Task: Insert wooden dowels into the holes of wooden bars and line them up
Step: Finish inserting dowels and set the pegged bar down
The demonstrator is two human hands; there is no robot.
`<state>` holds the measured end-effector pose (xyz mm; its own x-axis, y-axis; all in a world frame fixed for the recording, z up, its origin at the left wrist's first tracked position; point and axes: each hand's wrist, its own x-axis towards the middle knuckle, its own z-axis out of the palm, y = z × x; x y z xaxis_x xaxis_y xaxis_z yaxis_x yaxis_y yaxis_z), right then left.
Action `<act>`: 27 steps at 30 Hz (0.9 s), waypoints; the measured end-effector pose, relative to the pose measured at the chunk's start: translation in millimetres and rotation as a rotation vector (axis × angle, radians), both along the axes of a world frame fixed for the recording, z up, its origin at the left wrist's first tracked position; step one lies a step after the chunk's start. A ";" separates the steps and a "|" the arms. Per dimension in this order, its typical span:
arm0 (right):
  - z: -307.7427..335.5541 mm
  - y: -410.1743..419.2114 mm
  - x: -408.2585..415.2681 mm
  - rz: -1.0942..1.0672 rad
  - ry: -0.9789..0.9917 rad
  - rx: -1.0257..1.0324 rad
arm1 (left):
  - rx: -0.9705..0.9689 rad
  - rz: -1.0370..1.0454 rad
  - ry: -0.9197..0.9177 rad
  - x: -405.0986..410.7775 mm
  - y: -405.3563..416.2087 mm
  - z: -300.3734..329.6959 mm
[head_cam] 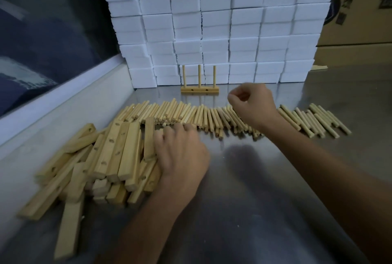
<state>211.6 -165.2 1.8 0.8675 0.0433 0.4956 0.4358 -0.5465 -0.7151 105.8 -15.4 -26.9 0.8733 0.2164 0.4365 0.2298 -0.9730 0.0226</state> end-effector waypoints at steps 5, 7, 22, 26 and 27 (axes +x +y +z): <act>-24.7 -24.3 -36.2 -0.039 -0.002 0.053 | 0.036 0.046 0.050 -2.0 0.7 3.5; -33.9 -27.2 -43.9 -0.066 -0.025 0.083 | 0.030 0.055 0.056 -1.6 1.7 2.8; -48.0 -15.7 -63.3 0.041 -0.097 0.022 | -0.407 -0.127 -0.167 7.5 2.2 -4.0; -43.4 0.9 -70.7 0.206 0.127 0.292 | -0.829 -0.363 -0.267 10.1 -7.4 -5.7; -41.8 3.4 -72.2 0.244 0.182 0.363 | -0.931 -0.419 -0.267 9.2 -9.9 -5.8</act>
<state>139.3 -161.8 -40.0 0.9276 0.1084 0.3576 0.3705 -0.1443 -0.9175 115.0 -25.3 -32.7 0.8557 0.2680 0.4427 -0.2437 -0.5459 0.8016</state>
